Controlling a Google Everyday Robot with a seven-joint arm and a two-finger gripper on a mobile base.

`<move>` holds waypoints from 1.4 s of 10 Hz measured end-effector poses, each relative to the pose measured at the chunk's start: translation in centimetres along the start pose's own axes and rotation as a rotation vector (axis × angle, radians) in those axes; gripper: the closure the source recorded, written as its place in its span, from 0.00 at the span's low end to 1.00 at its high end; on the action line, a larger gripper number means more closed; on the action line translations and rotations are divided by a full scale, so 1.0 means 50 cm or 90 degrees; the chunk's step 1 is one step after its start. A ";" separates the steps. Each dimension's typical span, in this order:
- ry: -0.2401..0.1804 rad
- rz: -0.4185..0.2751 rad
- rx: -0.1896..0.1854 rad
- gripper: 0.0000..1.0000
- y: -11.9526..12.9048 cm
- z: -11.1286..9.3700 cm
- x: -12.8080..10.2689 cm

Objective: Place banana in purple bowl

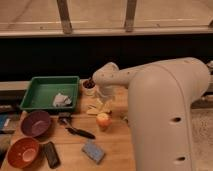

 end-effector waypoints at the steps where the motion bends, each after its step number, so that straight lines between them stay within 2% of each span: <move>1: 0.004 -0.017 -0.001 0.36 0.012 0.008 -0.008; 4: 0.014 -0.055 -0.017 0.36 0.058 0.042 -0.031; 7: 0.024 -0.066 -0.029 0.36 0.076 0.071 -0.035; 9: 0.029 -0.069 -0.030 0.50 0.082 0.084 -0.035; 11: 0.030 -0.070 -0.025 0.67 0.082 0.089 -0.031; 12: 0.029 -0.072 -0.021 0.79 0.083 0.088 -0.028; 14: 0.025 -0.073 -0.019 0.89 0.084 0.084 -0.027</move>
